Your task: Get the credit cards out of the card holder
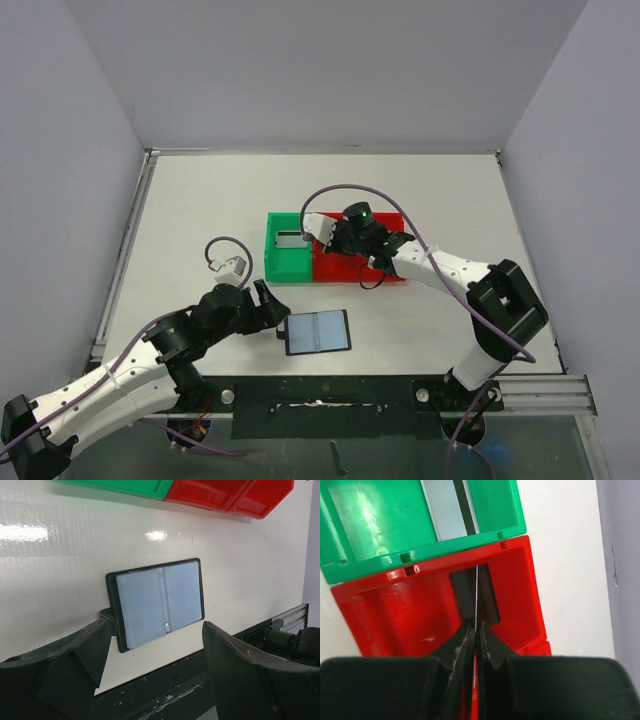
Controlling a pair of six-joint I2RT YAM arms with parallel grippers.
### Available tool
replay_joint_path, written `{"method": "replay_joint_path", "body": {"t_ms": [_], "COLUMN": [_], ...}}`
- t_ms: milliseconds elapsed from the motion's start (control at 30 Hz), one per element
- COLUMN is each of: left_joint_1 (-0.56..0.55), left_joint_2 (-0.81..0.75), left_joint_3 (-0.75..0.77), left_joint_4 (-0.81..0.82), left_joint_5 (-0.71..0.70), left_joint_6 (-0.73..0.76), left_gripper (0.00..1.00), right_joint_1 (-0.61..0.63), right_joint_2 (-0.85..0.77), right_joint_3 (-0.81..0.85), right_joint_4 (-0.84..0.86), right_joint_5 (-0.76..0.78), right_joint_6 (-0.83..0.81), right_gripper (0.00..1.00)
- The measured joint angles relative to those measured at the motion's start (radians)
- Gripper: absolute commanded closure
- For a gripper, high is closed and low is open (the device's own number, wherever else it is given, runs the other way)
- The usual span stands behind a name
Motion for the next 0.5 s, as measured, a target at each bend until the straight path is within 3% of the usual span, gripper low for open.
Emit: {"method": "replay_joint_path", "body": {"t_ms": [233,500], "left_joint_1": [0.004,0.005], "left_joint_2": [-0.032,-0.04], "left_joint_3": [0.0,0.002], "left_joint_4": [-0.015,-0.039], "left_joint_5": [0.0,-0.001], "left_joint_6": [-0.002,-0.002], "left_gripper": [0.28,0.28], "right_joint_1": [0.0,-0.008], "right_joint_2": [0.122,0.222], "right_joint_3": [0.093,0.156], "right_joint_4": [-0.066,-0.085], "right_joint_5": [0.029,0.037], "right_joint_6": [-0.178,-0.273], "right_gripper": [1.0,0.99]}}
